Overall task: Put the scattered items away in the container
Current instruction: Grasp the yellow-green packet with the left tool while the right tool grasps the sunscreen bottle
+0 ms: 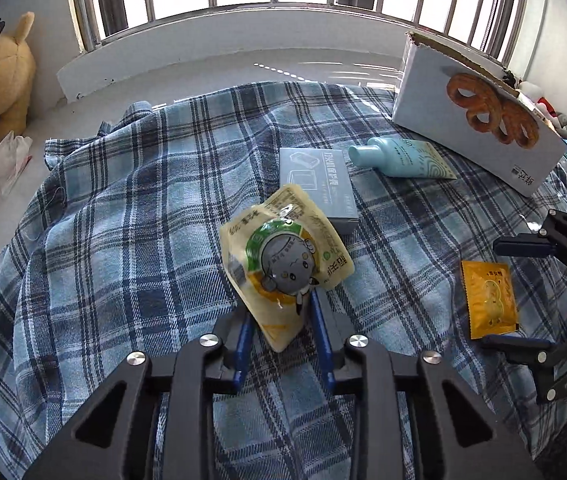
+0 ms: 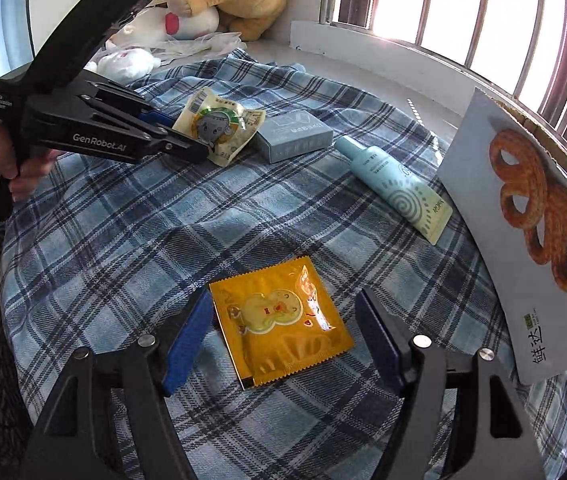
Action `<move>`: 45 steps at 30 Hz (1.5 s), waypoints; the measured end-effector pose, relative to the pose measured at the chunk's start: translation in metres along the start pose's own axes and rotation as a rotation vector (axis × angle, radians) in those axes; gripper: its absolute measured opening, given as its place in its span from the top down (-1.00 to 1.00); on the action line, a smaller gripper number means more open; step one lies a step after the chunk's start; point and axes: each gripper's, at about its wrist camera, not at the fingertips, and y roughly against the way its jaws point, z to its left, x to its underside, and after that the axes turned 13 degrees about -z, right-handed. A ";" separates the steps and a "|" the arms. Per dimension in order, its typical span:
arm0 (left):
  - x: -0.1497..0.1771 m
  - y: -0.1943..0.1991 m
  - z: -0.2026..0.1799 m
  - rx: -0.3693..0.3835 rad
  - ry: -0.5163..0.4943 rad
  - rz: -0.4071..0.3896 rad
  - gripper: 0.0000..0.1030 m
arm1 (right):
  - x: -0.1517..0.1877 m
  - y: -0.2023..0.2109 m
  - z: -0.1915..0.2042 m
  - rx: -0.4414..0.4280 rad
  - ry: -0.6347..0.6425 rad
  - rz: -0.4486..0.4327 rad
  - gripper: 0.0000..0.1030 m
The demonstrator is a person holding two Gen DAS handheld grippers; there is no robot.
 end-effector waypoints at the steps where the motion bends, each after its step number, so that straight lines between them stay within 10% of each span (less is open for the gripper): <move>1: 0.001 0.002 0.001 -0.001 0.003 0.001 0.51 | 0.000 0.002 -0.001 0.000 -0.001 -0.006 -0.39; 13: 0.008 0.044 -0.002 0.028 -0.016 -0.035 0.71 | -0.006 0.009 0.000 -0.030 -0.025 -0.053 0.76; 20: -0.003 0.044 -0.008 -0.023 -0.065 -0.062 0.60 | -0.020 0.017 -0.013 0.019 -0.062 -0.122 0.72; 24: -0.008 0.032 -0.004 -0.036 -0.062 -0.084 -0.44 | -0.031 0.007 -0.031 0.043 -0.061 -0.100 0.35; 27: -0.011 0.023 -0.004 -0.030 -0.056 -0.071 -0.44 | -0.042 -0.004 -0.045 0.076 -0.053 -0.099 0.00; 41: -0.012 -0.011 -0.011 0.011 -0.100 -0.005 -0.42 | -0.064 -0.079 -0.059 0.114 0.092 0.031 -0.11; 45: -0.011 -0.007 -0.007 0.019 -0.099 -0.004 -0.03 | -0.063 -0.075 -0.064 0.091 0.064 0.007 -0.05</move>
